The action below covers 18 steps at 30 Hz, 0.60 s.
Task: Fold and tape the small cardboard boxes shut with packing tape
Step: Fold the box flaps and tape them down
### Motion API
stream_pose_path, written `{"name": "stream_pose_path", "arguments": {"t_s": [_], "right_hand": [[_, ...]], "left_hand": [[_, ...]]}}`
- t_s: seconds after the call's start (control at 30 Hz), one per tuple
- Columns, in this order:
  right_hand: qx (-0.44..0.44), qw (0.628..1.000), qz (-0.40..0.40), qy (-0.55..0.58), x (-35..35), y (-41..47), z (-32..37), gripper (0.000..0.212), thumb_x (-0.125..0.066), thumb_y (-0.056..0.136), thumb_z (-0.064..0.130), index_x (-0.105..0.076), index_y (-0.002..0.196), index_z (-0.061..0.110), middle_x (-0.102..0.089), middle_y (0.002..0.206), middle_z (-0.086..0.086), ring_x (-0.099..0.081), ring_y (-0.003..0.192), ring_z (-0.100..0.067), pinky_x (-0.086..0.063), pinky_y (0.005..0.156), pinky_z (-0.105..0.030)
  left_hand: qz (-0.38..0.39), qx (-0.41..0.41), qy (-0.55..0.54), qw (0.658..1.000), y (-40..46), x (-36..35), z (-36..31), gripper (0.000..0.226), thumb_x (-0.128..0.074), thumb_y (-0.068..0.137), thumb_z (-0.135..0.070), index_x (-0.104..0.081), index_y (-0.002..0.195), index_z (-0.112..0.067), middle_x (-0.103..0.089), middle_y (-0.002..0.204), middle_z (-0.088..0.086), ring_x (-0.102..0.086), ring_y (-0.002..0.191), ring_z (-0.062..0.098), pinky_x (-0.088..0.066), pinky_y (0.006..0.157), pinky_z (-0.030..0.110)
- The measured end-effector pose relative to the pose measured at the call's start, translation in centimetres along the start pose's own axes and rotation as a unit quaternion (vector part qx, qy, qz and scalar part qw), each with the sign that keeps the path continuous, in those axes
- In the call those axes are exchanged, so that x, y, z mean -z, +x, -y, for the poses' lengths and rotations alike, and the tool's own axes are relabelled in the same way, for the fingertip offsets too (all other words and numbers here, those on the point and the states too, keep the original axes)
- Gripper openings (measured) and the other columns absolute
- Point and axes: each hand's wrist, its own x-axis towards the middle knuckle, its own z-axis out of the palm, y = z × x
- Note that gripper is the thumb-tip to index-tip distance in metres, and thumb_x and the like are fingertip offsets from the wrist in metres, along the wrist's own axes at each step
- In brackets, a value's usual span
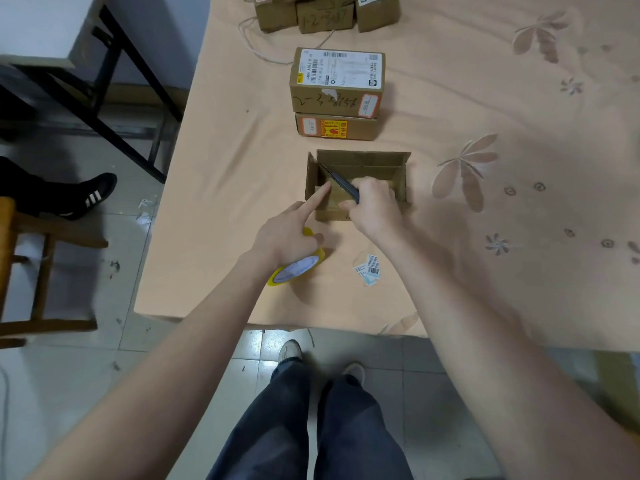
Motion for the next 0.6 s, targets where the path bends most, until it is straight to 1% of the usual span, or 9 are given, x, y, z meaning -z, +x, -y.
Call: {"name": "stream_pose_path", "arguments": {"t_s": [0.07,0.13,0.23,0.3,0.37,0.43,0.53,0.57,0.6], "right_hand": [[0.012,1.0,-0.001,-0.016,0.1,0.2,0.2,0.013,-0.066,0.087,0.018,-0.063,0.092,0.006,-0.061,0.095,-0.011,-0.06,0.092,-0.036,-0.047,0.069,-0.034],[0.019,1.0,0.009,-0.003,0.1,0.3,0.3,0.015,-0.066,0.086,0.02,-0.06,0.094,0.008,-0.06,0.096,-0.009,-0.059,0.092,-0.033,-0.046,0.07,-0.033],[0.014,0.999,0.014,0.044,-0.1,0.0,1.1,0.021,-0.066,0.085,0.032,-0.059,0.096,0.017,-0.058,0.09,-0.005,-0.055,0.088,-0.028,-0.047,0.073,-0.036],[-0.004,0.998,-0.005,0.063,-0.5,0.0,1.7,0.015,-0.063,0.088,0.033,-0.059,0.088,0.018,-0.062,0.09,-0.008,-0.057,0.089,-0.034,-0.049,0.074,-0.039],[-0.022,0.997,-0.018,0.07,-0.5,0.2,2.2,0.016,-0.063,0.089,0.032,-0.058,0.085,0.017,-0.065,0.093,-0.012,-0.058,0.091,-0.037,-0.048,0.074,-0.039],[-0.012,0.997,-0.019,0.079,-0.2,0.4,2.5,0.022,-0.066,0.087,0.034,-0.06,0.097,0.015,-0.064,0.1,-0.009,-0.057,0.098,-0.035,-0.045,0.075,-0.035],[0.016,0.987,-0.035,0.158,1.3,0.0,2.9,0.051,-0.071,0.082,0.033,-0.051,0.125,0.014,-0.06,0.122,-0.006,-0.053,0.116,-0.026,-0.044,0.091,-0.035],[0.019,0.981,-0.06,0.185,1.9,-0.4,2.9,0.05,-0.071,0.083,0.031,-0.05,0.125,0.014,-0.061,0.12,-0.006,-0.054,0.113,-0.024,-0.043,0.09,-0.032],[0.02,0.973,-0.089,0.212,2.5,-0.8,3.0,0.041,-0.07,0.084,0.03,-0.052,0.117,0.013,-0.063,0.109,-0.004,-0.057,0.103,-0.021,-0.043,0.083,-0.027]], "left_hand": [[-0.004,0.0,-0.009,1.0,0.2,0.1,0.0,0.086,-0.053,0.081,-0.023,-0.004,0.143,-0.057,-0.05,0.125,-0.007,-0.051,0.099,0.02,-0.043,0.081,0.032],[-0.006,0.002,-0.017,1.0,0.3,0.1,0.0,0.086,-0.054,0.081,-0.023,-0.005,0.143,-0.056,-0.05,0.125,-0.006,-0.051,0.098,0.019,-0.043,0.082,0.032],[-0.003,0.001,-0.02,1.0,0.4,0.2,0.1,0.086,-0.054,0.081,-0.023,-0.005,0.143,-0.056,-0.05,0.126,-0.007,-0.049,0.094,0.017,-0.042,0.081,0.03],[0.003,-0.01,-0.028,1.0,0.3,0.1,0.2,0.089,-0.055,0.08,-0.022,-0.004,0.144,-0.056,-0.049,0.131,-0.007,-0.052,0.1,0.019,-0.044,0.085,0.033],[0.0,-0.022,-0.055,0.998,0.0,0.2,0.4,0.093,-0.057,0.078,-0.02,-0.001,0.143,-0.056,-0.047,0.135,-0.005,-0.052,0.111,0.022,-0.044,0.09,0.034],[-0.023,-0.027,-0.097,0.995,-0.5,0.3,0.6,0.096,-0.058,0.076,-0.02,0.001,0.143,-0.055,-0.044,0.139,-0.002,-0.049,0.119,0.021,-0.042,0.09,0.031],[-0.086,-0.022,-0.179,0.98,-1.7,0.6,0.9,0.093,-0.059,0.073,-0.023,-0.005,0.145,-0.049,-0.04,0.142,-0.002,-0.043,0.125,0.009,-0.045,0.092,0.033],[-0.109,-0.02,-0.212,0.971,-2.1,0.8,0.9,0.091,-0.061,0.074,-0.022,-0.01,0.146,-0.045,-0.04,0.143,-0.002,-0.043,0.123,0.005,-0.047,0.09,0.034],[-0.13,-0.02,-0.243,0.961,-2.5,0.9,0.9,0.089,-0.062,0.075,-0.021,-0.014,0.147,-0.042,-0.04,0.142,-0.001,-0.044,0.12,0.005,-0.048,0.087,0.03]]}}
